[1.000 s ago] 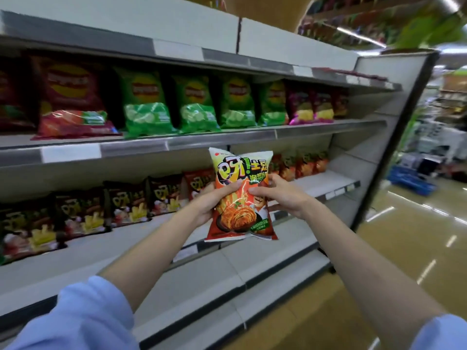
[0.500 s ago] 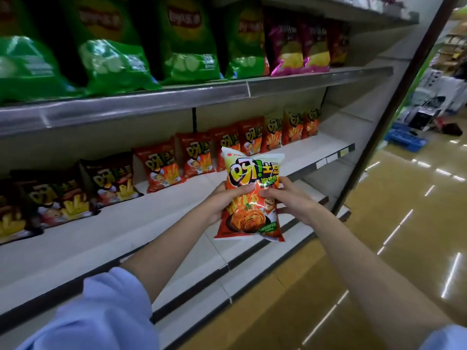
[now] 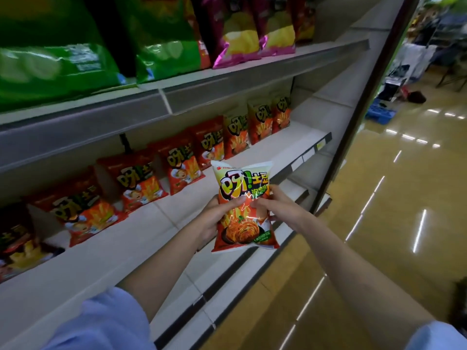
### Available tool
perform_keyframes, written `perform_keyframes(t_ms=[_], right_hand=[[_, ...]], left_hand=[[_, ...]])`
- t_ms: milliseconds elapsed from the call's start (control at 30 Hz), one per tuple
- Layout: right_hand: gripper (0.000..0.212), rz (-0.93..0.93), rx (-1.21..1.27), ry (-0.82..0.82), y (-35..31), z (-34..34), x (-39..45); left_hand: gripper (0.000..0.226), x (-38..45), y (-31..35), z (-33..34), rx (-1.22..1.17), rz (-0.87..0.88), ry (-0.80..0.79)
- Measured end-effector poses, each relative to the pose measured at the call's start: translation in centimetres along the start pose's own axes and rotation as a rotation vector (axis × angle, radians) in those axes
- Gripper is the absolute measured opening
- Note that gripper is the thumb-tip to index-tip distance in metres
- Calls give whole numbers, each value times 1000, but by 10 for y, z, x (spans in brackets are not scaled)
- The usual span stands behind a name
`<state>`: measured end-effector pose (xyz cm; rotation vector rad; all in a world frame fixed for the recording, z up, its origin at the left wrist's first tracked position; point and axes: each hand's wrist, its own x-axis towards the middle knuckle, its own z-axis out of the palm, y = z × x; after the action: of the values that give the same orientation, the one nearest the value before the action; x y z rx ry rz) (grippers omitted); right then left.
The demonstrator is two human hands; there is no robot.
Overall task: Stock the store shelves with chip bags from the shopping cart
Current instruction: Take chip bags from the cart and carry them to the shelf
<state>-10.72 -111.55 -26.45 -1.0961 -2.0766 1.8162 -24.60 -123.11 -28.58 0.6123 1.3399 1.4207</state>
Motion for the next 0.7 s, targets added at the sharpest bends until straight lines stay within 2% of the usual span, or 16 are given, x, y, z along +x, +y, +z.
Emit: perform_keyframes(t_ms=[200, 400, 600, 700], right_hand=[[83, -19, 17, -18, 11, -50, 58], [63, -11, 44, -75, 13, -114, 140], [61, -36, -5, -167, -9, -191, 234], [64, -55, -48, -220, -16, -223, 273]], left_hand=[[70, 76, -3, 17, 53, 20, 77], [105, 169, 7, 40, 55, 3, 208], [109, 264, 34, 72, 17, 73, 340], [100, 305, 44, 82, 13, 63, 367]])
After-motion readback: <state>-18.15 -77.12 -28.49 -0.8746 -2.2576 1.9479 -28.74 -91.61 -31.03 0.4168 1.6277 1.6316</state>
